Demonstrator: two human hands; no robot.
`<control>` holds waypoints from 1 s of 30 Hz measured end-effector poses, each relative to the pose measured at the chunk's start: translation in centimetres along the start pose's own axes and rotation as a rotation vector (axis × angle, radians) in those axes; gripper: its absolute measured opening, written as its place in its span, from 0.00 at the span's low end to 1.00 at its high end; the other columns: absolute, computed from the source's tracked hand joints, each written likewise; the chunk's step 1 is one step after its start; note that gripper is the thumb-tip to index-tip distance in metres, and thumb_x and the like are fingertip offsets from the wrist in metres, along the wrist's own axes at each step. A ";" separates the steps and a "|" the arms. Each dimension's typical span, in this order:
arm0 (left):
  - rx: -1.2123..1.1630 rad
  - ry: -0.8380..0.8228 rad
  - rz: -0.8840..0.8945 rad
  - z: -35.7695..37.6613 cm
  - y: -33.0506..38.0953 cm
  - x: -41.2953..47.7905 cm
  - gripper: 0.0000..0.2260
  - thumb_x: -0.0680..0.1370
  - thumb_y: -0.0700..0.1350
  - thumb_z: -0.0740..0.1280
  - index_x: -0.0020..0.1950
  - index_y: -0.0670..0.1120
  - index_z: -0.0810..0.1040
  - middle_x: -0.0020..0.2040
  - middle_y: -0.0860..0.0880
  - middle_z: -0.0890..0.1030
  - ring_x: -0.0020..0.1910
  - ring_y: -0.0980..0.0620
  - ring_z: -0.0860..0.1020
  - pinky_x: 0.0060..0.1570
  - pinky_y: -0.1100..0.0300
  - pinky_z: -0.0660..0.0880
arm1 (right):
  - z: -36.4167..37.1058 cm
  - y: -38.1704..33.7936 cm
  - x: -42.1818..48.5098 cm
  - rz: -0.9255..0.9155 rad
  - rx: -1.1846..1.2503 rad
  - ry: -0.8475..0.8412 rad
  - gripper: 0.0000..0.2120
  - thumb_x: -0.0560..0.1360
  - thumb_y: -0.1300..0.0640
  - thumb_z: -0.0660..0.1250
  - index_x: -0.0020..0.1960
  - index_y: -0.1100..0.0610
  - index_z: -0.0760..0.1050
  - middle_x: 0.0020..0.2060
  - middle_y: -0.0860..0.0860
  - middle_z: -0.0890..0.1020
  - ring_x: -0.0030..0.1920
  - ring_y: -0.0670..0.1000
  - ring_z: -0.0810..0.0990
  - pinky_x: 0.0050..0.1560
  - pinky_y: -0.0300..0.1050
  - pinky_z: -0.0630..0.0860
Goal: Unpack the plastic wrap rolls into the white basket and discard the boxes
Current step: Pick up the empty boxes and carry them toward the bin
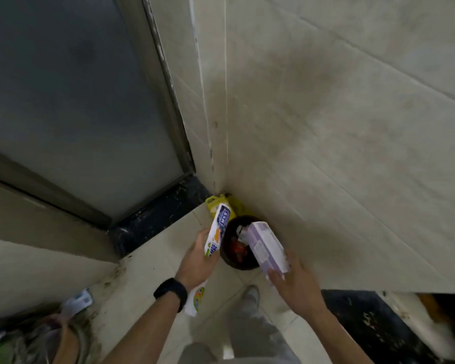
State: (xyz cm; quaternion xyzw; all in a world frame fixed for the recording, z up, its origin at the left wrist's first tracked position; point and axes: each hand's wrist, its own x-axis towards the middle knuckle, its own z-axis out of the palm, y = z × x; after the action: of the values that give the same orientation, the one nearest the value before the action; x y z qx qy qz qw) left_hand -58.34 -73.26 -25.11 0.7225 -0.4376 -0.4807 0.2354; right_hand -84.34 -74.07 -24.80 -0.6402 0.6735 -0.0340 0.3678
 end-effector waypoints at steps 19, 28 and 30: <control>0.139 -0.317 -0.596 13.5 -17.4 18.9 0.31 0.81 0.48 0.63 0.80 0.50 0.51 0.68 0.41 0.75 0.60 0.40 0.78 0.55 0.52 0.76 | 18.2 11.7 21.0 0.298 -0.183 -0.449 0.29 0.79 0.41 0.61 0.73 0.55 0.59 0.58 0.57 0.76 0.51 0.55 0.79 0.49 0.46 0.78; 0.110 -0.260 -0.519 21.0 -25.9 30.9 0.31 0.81 0.52 0.60 0.80 0.54 0.47 0.73 0.40 0.65 0.66 0.37 0.72 0.64 0.44 0.72 | 29.3 16.7 34.1 0.321 -0.146 -0.343 0.31 0.80 0.42 0.61 0.76 0.55 0.55 0.65 0.63 0.72 0.60 0.66 0.76 0.52 0.52 0.73; 0.120 -0.261 -0.511 22.2 -27.0 32.3 0.31 0.82 0.54 0.59 0.80 0.52 0.47 0.75 0.40 0.64 0.69 0.37 0.69 0.66 0.50 0.69 | 31.0 17.5 36.1 0.344 -0.095 -0.319 0.31 0.80 0.43 0.63 0.76 0.56 0.56 0.67 0.63 0.71 0.61 0.66 0.75 0.51 0.50 0.70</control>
State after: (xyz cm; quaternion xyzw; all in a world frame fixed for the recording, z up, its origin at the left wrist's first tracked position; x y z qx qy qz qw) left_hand -62.37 -85.58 -70.93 0.7541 -0.2955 -0.5865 0.0054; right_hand -79.03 -89.83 -72.75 -0.5299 0.7068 0.1625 0.4396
